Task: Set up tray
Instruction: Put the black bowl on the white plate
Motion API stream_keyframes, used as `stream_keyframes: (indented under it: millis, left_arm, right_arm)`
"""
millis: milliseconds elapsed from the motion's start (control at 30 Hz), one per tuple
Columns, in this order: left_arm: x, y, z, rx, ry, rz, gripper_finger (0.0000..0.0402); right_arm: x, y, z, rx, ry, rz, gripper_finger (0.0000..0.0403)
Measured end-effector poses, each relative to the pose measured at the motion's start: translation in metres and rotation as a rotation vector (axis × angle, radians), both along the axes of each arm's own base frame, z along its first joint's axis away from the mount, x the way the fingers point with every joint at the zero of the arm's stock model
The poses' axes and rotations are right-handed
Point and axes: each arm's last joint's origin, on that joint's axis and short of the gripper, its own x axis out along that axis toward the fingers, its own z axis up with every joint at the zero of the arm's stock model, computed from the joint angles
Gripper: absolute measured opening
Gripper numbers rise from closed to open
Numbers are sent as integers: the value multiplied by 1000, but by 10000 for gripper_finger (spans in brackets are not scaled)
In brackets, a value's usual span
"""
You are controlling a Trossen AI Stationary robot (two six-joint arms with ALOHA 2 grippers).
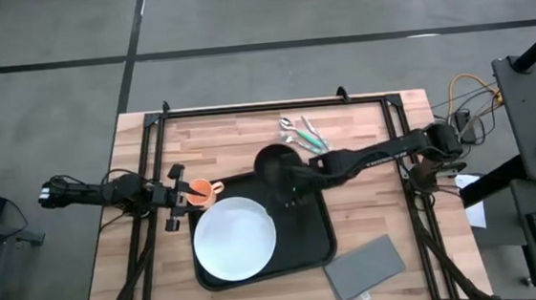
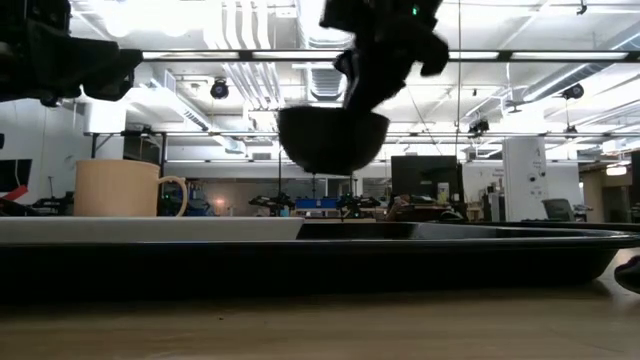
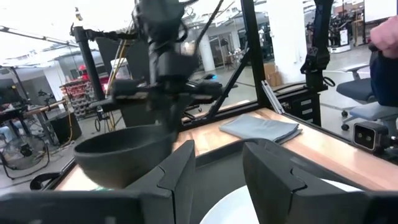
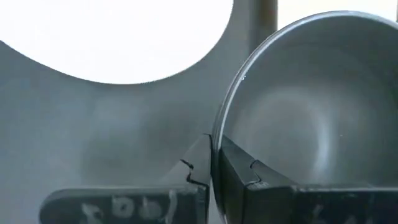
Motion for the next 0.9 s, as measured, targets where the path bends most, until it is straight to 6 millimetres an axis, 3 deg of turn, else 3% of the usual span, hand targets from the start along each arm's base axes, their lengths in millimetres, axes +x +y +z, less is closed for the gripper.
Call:
stream_keyframes:
  millis: [233,400,667,900]
  left_arm:
    - [0,0,-1,1,7,0,116]
    - [0,0,-1,1,7,0,116]
    - [1,0,-1,2,15,1,116]
    - [1,0,-2,3,21,0,116]
  right_arm:
    - [13,25,0,49,-43,170,8]
    - [27,32,-4,129,-89,293,8]
    - [41,42,-8,110,-92,372,8]
    - [61,62,-24,130,-66,540,8]
